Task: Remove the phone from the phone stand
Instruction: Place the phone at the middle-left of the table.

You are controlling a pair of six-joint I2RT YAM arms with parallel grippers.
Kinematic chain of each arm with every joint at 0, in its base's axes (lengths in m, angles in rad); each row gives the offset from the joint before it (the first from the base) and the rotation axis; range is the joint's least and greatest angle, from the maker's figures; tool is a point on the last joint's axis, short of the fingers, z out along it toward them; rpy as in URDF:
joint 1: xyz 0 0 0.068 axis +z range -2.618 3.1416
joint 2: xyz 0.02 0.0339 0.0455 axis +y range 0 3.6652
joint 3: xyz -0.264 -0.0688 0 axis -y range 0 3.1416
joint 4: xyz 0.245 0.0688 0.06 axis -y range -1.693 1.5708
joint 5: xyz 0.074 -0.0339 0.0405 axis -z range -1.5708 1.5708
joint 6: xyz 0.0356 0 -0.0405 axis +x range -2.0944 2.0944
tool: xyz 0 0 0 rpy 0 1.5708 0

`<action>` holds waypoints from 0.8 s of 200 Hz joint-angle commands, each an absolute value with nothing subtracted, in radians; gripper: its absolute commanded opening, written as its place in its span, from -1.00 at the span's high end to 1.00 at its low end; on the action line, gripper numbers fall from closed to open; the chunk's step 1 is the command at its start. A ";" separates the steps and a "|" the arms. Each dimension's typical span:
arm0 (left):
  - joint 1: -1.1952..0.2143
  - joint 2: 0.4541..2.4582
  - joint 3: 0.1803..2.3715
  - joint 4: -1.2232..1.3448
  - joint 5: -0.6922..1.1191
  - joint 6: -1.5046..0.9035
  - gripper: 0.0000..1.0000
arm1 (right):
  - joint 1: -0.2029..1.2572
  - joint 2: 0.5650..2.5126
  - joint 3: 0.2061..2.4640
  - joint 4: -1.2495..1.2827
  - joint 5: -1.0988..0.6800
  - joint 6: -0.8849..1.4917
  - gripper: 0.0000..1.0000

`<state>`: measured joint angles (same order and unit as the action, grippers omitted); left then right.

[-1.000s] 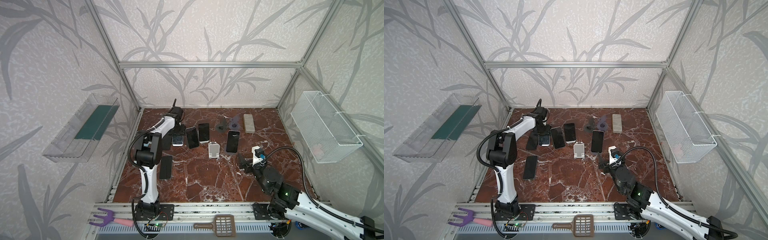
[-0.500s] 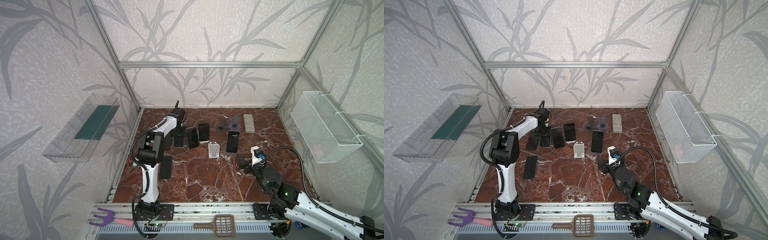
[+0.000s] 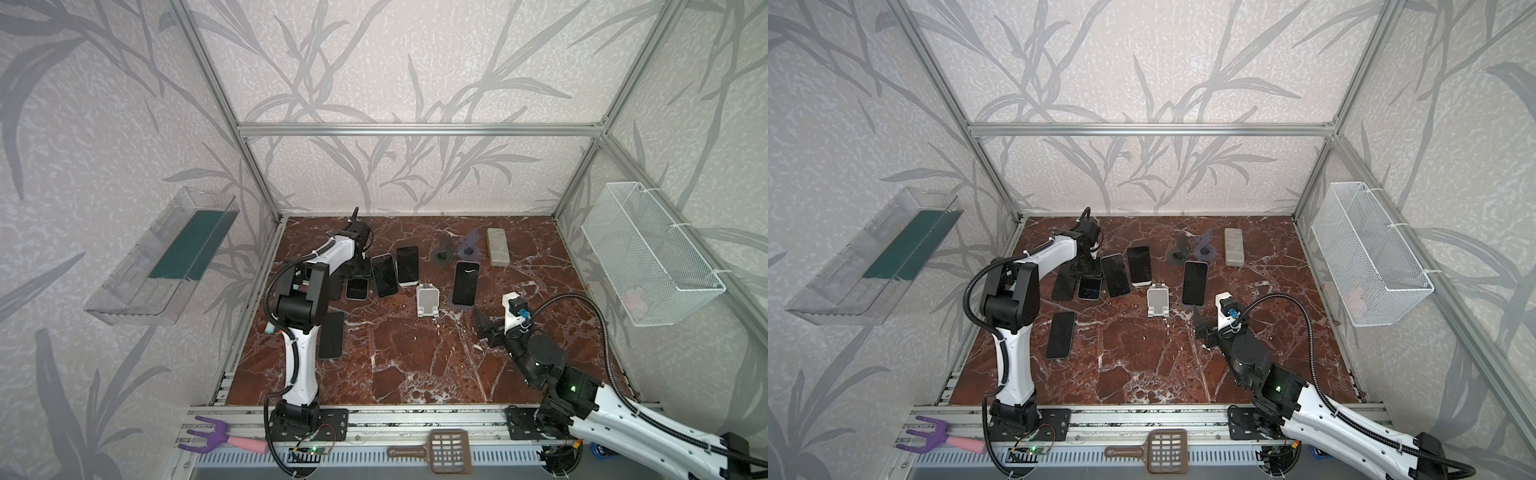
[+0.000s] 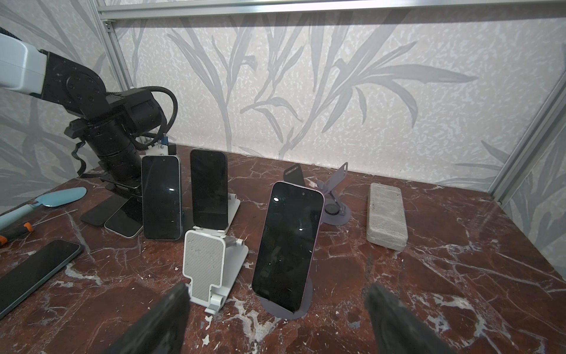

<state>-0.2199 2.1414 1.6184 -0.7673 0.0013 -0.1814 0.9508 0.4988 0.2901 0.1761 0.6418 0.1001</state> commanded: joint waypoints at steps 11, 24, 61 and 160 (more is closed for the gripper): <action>-0.222 2.189 1.644 -0.806 -0.033 -0.160 0.17 | 0.948 0.480 0.283 0.196 0.634 0.105 -0.79; -0.223 2.195 1.647 -0.804 -0.029 -0.164 0.16 | 0.947 0.480 0.281 0.198 0.637 0.106 -0.79; -0.222 2.200 1.655 -0.808 -0.028 -0.174 0.09 | 0.948 0.490 0.281 0.203 0.638 0.104 -0.79; -0.221 2.200 1.629 -0.796 -0.042 -0.158 -0.06 | 0.948 0.505 0.278 0.210 0.644 0.099 -0.79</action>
<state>-0.2199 2.1658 1.6428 -0.7841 -0.0032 -0.1787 0.9504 0.5037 0.2890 0.1761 0.6350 0.1005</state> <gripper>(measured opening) 0.709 0.895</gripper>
